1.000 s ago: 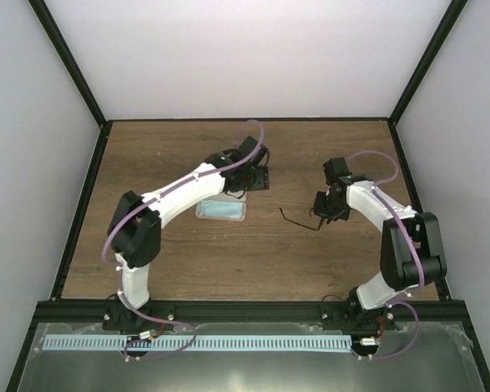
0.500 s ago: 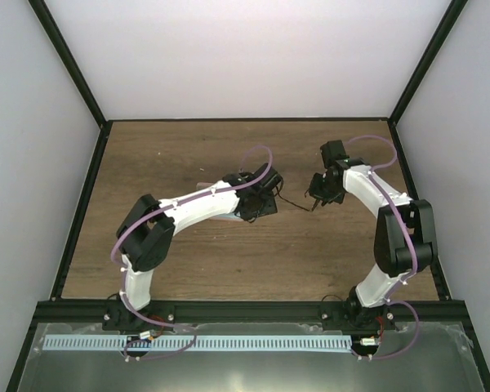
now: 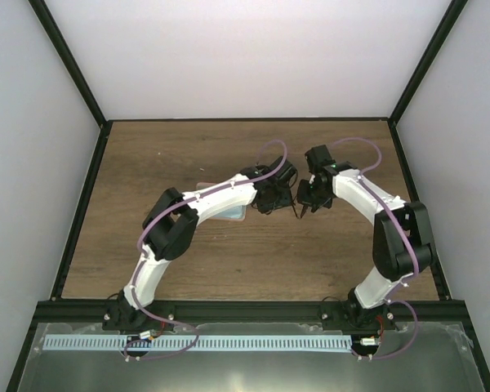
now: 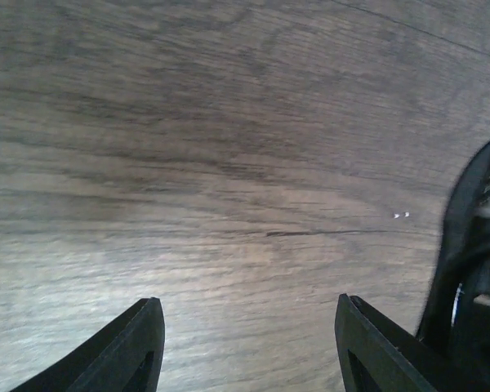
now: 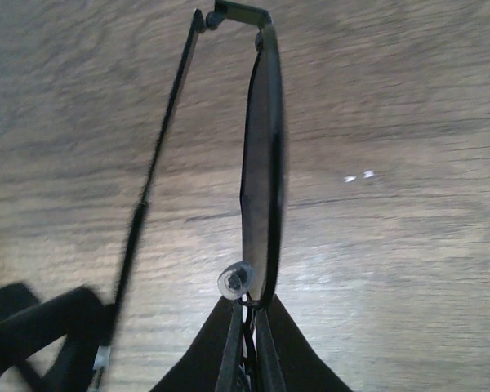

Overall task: Organize the sunglasses
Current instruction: Fold the sunglasses at the center of the board, then place the sunglasses at the center of the board, then adjust the sunglasses case at the center of the board, then pick up the sunglasses from the center of the board.

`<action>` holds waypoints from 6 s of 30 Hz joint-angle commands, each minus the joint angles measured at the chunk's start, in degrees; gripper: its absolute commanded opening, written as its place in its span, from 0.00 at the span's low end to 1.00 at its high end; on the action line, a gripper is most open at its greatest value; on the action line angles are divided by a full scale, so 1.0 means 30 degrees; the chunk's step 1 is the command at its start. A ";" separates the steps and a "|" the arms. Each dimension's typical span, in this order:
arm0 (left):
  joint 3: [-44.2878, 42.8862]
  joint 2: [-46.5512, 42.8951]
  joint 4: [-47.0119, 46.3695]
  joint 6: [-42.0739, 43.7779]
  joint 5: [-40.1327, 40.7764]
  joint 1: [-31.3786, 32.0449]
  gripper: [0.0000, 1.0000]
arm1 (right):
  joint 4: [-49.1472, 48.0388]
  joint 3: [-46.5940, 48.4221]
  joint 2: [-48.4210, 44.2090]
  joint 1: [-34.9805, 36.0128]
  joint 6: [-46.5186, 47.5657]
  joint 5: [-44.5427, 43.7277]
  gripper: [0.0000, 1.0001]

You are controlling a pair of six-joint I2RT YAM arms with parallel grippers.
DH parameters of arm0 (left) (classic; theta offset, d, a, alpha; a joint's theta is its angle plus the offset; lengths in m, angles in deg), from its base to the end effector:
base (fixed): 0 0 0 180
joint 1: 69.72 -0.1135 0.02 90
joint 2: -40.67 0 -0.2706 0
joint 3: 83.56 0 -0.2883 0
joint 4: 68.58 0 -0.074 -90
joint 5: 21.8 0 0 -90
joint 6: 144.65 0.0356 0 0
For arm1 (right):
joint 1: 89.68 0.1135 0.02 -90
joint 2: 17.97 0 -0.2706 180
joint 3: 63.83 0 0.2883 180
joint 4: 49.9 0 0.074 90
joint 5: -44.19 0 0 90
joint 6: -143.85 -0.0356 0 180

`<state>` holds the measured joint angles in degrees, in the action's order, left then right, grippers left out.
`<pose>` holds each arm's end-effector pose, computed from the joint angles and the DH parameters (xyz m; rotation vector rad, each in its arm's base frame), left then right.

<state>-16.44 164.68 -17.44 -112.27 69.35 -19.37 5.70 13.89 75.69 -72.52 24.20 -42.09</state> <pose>0.3229 -0.3885 0.1852 -0.1839 2.7850 -0.5408 0.3329 0.1052 0.2005 0.2960 2.8439 0.2698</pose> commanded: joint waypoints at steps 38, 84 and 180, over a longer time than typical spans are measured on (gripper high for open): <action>-0.0092 0.2229 0.0022 0.3831 -0.3419 -0.0229 0.60 | -0.4067 -0.4807 -0.0700 0.0964 0.0478 0.4268 0.37; 0.3132 -0.4244 0.0188 1.2057 0.4662 -1.0489 0.99 | -0.2503 -0.3299 -0.3687 0.1294 0.0354 0.3253 0.39; 1.2375 -0.8317 -0.1030 1.3855 0.0145 -0.9838 1.00 | -0.1039 0.0005 0.3575 0.1564 -1.1509 0.3769 0.17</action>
<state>21.01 139.26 -20.10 -71.25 71.10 -48.64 -0.44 11.14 85.64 -68.87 -13.13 -27.68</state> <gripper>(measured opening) 0.999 0.204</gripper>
